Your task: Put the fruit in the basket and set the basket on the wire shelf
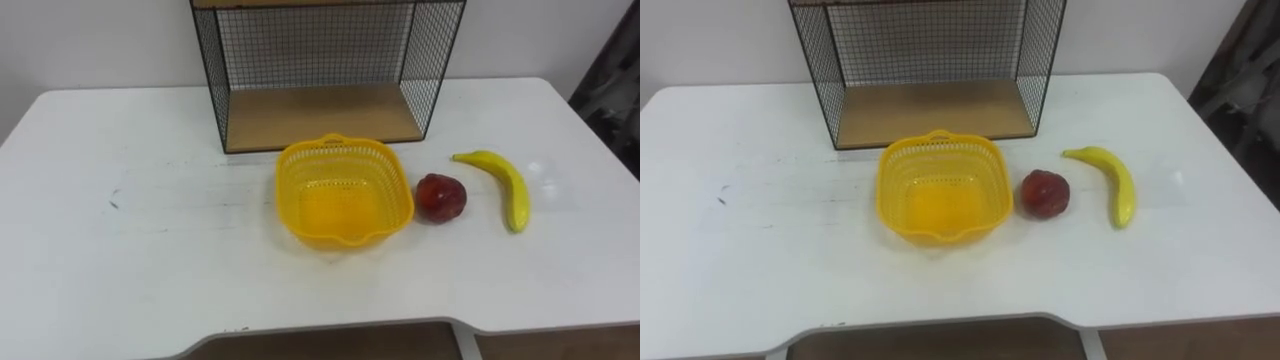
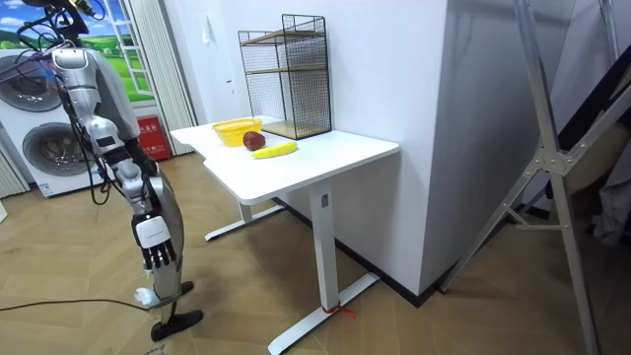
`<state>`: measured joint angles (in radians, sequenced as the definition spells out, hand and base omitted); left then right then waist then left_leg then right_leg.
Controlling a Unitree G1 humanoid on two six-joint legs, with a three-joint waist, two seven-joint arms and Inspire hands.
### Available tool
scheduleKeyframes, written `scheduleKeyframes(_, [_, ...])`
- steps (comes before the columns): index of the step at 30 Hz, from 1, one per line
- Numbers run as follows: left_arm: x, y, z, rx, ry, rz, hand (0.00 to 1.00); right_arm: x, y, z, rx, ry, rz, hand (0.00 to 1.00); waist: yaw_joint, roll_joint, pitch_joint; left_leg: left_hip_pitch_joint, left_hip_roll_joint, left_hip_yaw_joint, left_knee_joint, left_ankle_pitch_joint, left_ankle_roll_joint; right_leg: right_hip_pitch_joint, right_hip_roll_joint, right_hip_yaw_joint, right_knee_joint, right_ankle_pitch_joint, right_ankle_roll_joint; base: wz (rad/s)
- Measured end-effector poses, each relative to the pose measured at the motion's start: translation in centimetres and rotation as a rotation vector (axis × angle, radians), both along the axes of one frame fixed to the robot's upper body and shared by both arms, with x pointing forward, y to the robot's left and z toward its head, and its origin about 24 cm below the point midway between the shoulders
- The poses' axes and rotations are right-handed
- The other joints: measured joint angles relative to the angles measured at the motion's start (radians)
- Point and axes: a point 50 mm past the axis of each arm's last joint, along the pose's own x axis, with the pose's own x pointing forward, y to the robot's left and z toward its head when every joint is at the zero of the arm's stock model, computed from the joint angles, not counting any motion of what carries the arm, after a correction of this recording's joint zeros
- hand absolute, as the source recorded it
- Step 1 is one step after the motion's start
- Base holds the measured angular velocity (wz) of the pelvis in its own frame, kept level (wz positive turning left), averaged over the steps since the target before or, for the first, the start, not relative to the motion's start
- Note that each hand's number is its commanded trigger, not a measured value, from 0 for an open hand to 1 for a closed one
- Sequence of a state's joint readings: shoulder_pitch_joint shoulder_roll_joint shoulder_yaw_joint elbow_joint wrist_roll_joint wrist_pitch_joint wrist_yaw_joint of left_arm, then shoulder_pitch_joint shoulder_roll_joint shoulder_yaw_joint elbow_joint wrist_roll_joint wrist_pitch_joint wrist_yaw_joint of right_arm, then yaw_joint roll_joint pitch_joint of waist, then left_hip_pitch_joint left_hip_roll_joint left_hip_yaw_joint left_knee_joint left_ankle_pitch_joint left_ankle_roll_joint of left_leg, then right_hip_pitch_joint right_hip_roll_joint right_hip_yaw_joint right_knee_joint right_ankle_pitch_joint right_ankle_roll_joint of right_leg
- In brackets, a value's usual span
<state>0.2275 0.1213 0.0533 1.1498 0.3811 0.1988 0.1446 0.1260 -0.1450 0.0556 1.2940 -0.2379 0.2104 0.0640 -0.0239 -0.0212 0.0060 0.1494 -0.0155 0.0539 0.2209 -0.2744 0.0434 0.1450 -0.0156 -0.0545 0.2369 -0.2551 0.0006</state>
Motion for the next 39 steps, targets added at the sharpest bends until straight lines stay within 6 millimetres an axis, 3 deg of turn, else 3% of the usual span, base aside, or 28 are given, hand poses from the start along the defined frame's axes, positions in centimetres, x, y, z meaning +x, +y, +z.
scheduleKeyframes(5, [-0.3,-0.1,0.0,-0.003,0.011,0.009,0.00,-0.8,0.2,0.0,-0.029,-0.020,-0.134,0.00,0.000,-0.002,-0.0002,-0.008,0.001,0.005,0.000,0.000,0.000,-0.008,0.000,0.002,0.000,0.000,0.000,-0.02])
scheduleKeyframes(8, [-0.3,-0.2,-0.1,-0.007,0.009,0.025,0.00,-0.9,0.1,0.0,-0.076,-0.058,-0.307,0.00,0.001,-0.002,-0.0006,-0.008,0.003,0.023,0.001,0.000,0.000,-0.018,0.003,0.018,0.003,0.000,0.000,-0.14])
scheduleKeyframes(16, [0.1,0.0,0.0,-0.011,-0.042,0.074,0.00,-1.2,-1.0,0.3,-0.201,-0.225,-1.063,0.00,-0.036,0.001,-0.0013,-0.007,0.002,0.030,0.000,0.000,0.000,-0.017,0.005,0.024,0.000,0.002,-0.002,-0.02])
scheduleKeyframes(19, [-0.2,0.6,0.2,0.010,-0.073,0.138,0.00,-0.4,-2.2,0.7,-0.259,-0.307,-1.356,0.00,-0.059,-0.002,-0.0032,-0.005,0.001,0.029,-0.005,0.000,0.000,-0.019,0.005,0.023,0.002,0.003,-0.002,-0.01])
scheduleKeyframes(22, [-1.3,1.9,0.8,0.052,-0.093,0.197,0.00,2.7,-5.8,2.8,-0.308,-0.540,-1.646,0.00,-0.104,-0.008,-0.0064,-0.009,-0.001,0.037,-0.008,0.000,0.000,-0.026,0.005,0.025,0.004,0.003,-0.002,-0.03])
scheduleKeyframes(24, [-1.7,2.5,1.0,0.071,-0.096,0.215,0.00,4.1,-7.8,4.3,-0.333,-0.650,-1.730,0.00,-0.111,-0.012,-0.0083,-0.003,-0.001,0.044,-0.016,0.000,0.000,-0.026,0.006,0.034,0.005,0.003,-0.002,-0.10])
scheduleKeyframes(29, [-1.5,3.4,1.5,0.098,-0.125,0.209,0.00,6.7,-10.6,8.2,-0.475,-0.863,-1.760,0.00,-0.112,-0.039,-0.0115,-0.021,0.000,0.050,-0.010,0.002,-0.002,-0.045,0.009,0.042,0.005,0.004,-0.002,-0.05])
scheduleKeyframes(33, [-0.9,3.4,1.6,0.100,-0.147,0.187,0.00,9.4,-12.2,13.0,-0.639,-1.097,-1.638,0.00,-0.108,-0.039,-0.0093,-0.041,0.001,0.052,-0.007,0.002,-0.001,-0.058,0.011,0.047,0.001,0.011,0.000,-0.03])
scheduleKeyframes(39, [-0.6,3.3,1.6,0.088,-0.167,0.152,0.00,12.3,-12.8,18.8,-0.866,-1.406,-1.376,0.00,-0.091,-0.033,-0.0072,-0.053,0.004,0.050,-0.004,0.002,-0.001,-0.063,0.015,0.050,-0.019,0.020,0.000,-0.02])
